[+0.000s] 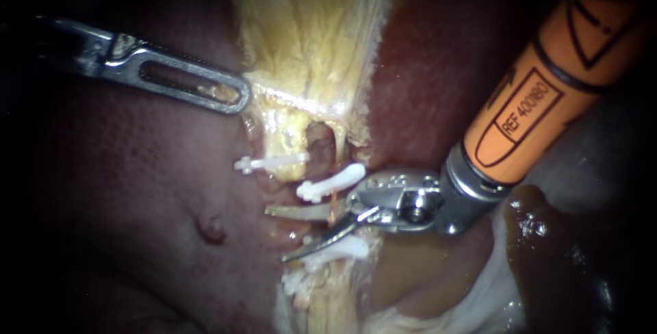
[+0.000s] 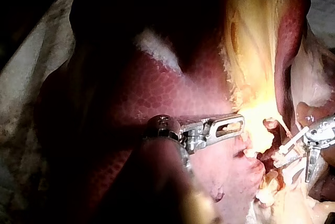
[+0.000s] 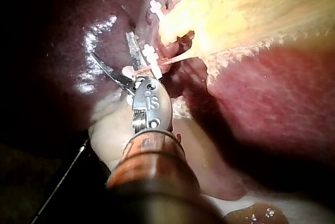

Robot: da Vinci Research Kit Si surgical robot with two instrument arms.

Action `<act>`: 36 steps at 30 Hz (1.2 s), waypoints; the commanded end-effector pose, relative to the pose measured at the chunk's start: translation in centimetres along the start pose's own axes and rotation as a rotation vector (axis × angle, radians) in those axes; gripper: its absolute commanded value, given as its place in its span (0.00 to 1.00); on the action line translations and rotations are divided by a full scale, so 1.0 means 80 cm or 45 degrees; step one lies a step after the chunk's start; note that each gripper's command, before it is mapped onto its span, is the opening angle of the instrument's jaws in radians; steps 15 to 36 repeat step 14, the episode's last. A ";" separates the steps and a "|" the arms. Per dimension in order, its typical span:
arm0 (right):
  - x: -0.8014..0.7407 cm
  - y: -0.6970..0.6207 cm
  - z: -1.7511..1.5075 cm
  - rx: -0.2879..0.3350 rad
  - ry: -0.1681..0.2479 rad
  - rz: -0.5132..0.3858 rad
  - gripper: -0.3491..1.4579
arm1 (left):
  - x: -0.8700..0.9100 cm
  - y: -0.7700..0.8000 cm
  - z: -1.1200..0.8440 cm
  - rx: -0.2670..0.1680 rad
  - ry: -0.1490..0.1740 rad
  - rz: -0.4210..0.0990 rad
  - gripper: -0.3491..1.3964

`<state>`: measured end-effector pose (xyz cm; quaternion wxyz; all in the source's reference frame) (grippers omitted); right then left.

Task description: Go to the cutting position right tube

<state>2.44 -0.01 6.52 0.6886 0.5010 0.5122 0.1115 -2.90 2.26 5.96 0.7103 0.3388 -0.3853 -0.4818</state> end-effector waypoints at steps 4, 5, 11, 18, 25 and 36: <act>-0.0001 0.0001 0.0000 -0.003 0.000 0.000 0.98 | 0.0000 0.0000 0.0000 0.000 0.000 0.000 0.00; -0.0001 0.0001 0.0000 -0.003 0.000 0.000 0.98 | 0.0000 -0.0001 0.0000 0.000 0.000 0.000 0.00; -0.0002 0.0002 -0.0001 -0.003 0.000 0.000 0.98 | 0.0000 -0.0001 0.0000 0.000 0.000 0.000 0.00; -0.0002 0.0002 -0.0001 -0.003 0.000 0.000 0.98 | 0.0000 -0.0001 0.0000 0.000 0.000 0.000 0.00; -0.0002 0.0002 -0.0001 -0.003 0.000 0.000 0.98 | 0.0000 -0.0001 0.0000 0.000 0.000 0.000 0.00; -0.0002 0.0002 -0.0001 -0.003 0.000 0.000 0.98 | 0.0000 -0.0001 0.0000 0.000 0.000 0.000 0.00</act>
